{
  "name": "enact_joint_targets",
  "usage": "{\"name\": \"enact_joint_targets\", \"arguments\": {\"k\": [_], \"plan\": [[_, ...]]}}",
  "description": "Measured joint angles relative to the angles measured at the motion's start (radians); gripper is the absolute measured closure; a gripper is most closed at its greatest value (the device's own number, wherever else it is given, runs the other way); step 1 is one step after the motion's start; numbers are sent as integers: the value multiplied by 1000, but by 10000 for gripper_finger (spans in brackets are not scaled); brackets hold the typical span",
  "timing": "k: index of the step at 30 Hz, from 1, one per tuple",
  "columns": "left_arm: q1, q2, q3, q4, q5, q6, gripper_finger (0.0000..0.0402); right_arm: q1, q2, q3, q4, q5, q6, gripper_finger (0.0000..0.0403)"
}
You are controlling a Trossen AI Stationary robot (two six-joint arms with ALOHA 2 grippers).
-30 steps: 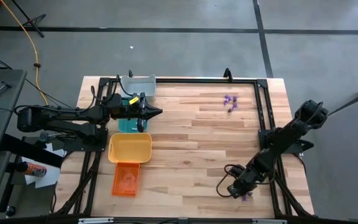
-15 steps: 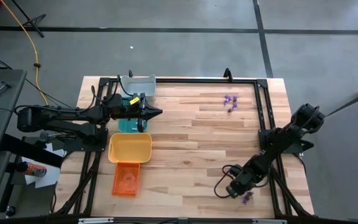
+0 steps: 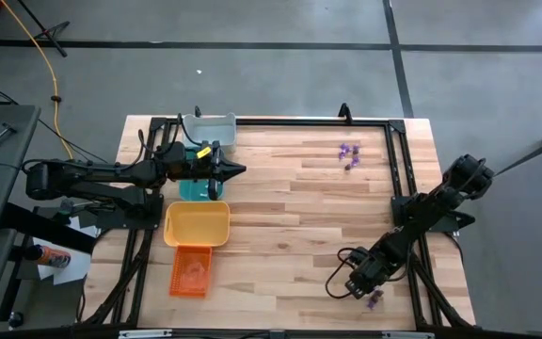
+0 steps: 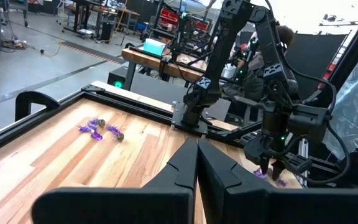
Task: Sort Halloween decoration
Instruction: Put the white bone toy in the green bin
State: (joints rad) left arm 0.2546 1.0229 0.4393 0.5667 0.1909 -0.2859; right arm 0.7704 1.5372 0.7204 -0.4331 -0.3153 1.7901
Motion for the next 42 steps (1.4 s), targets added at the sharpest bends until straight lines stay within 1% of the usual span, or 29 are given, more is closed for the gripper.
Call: {"name": "enact_joint_targets", "arguments": {"k": [11,17,19,25,28,31,39,42], "plan": [[0,0,0,-5,0,0,401,0,0,0,-44,10,-14,256],[0,0,0,-17,-1,0,402,0,0,-42,24,8,14,256],[0,0,0,-24,0,-1,401,-1,-2,-50,29,6,35,256],[0,0,0,-25,0,0,401,2,-2,-53,26,6,34,261],[0,0,0,-25,0,0,401,2,-2,-53,19,3,21,277],[0,0,0,-25,0,0,402,2,-1,-53,3,-2,7,301],[2,0,0,-19,0,5,402,2,-1,-54,-26,-11,0,392],[17,-11,0,21,1,11,402,3,-1,-44,-33,-6,-29,393]]}}
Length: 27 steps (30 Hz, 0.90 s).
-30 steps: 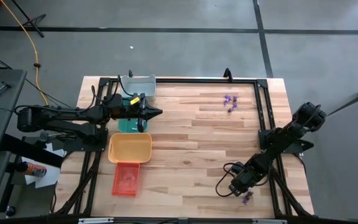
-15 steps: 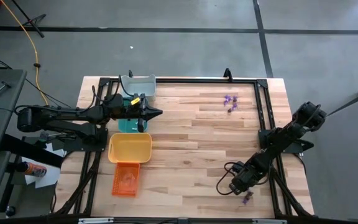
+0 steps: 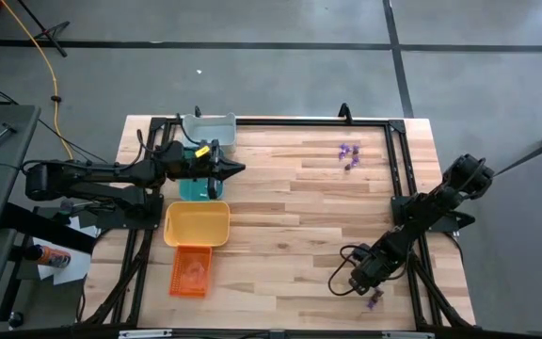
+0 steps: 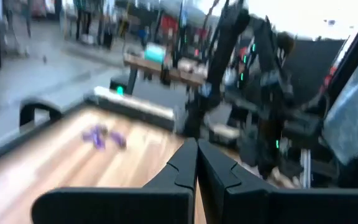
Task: Sort Halloween decoration
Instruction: Put the white bone toy in the green bin
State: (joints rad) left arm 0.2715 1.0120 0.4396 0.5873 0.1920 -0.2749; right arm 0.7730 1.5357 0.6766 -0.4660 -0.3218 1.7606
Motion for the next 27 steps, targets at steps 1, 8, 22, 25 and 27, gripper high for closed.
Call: {"name": "enact_joint_targets", "arguments": {"k": [1,8,22,25,27], "plan": [[8,-3,1,16,-1,0,402,0,-2,5,-6,7,-10,391],[71,-16,1,25,-2,-18,402,0,-35,51,-87,34,-104,399],[89,-26,14,63,80,-166,402,-61,-368,146,-288,179,-472,402],[89,-27,39,63,142,-202,402,-138,-448,147,-319,304,-555,402],[89,-28,55,61,163,-212,402,-212,-474,147,-347,392,-613,402]]}}
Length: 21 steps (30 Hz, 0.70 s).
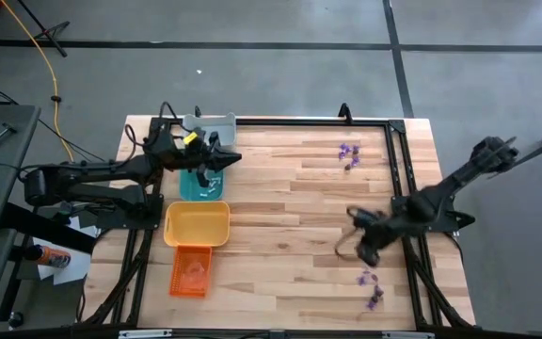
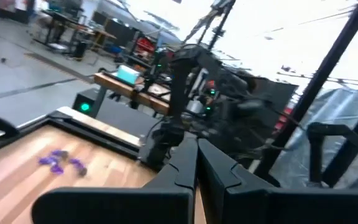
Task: Sort Halloween decoration
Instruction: Put the white bone toy in the green bin
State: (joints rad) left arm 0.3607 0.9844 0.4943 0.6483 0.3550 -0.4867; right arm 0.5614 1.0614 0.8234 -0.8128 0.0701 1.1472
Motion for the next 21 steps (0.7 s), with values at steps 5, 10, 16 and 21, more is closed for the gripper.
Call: {"name": "enact_joint_targets", "arguments": {"k": [5,10,16,21], "plan": [[0,0,17,-14,0,6,402,-217,16,-34,78,98,-282,402],[0,0,17,-59,-9,17,402,-436,88,-140,469,70,-550,403],[-3,0,17,-60,-50,119,402,-636,237,-174,1057,22,-749,403],[-1,0,16,-60,-80,182,402,-743,341,-126,1415,-103,-842,403]]}}
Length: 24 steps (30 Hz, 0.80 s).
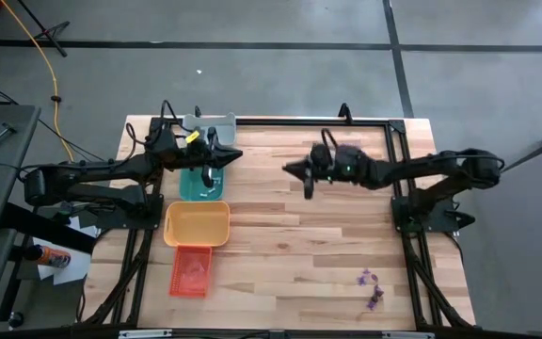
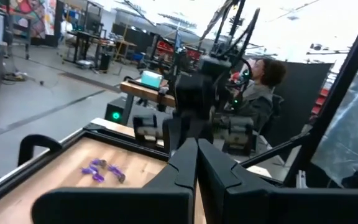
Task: Sort Halloween decoration
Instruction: Put the white bone toy in the green bin
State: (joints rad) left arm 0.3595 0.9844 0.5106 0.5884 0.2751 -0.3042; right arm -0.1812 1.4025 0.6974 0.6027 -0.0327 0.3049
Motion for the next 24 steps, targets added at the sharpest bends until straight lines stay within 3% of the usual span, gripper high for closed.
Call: {"name": "enact_joint_targets", "arguments": {"k": [10,24], "plan": [[0,1,0,-10,-11,-6,402,-85,26,92,15,-135,-52,403],[0,1,0,-16,-16,-7,402,-87,26,92,14,-140,-34,403]]}}
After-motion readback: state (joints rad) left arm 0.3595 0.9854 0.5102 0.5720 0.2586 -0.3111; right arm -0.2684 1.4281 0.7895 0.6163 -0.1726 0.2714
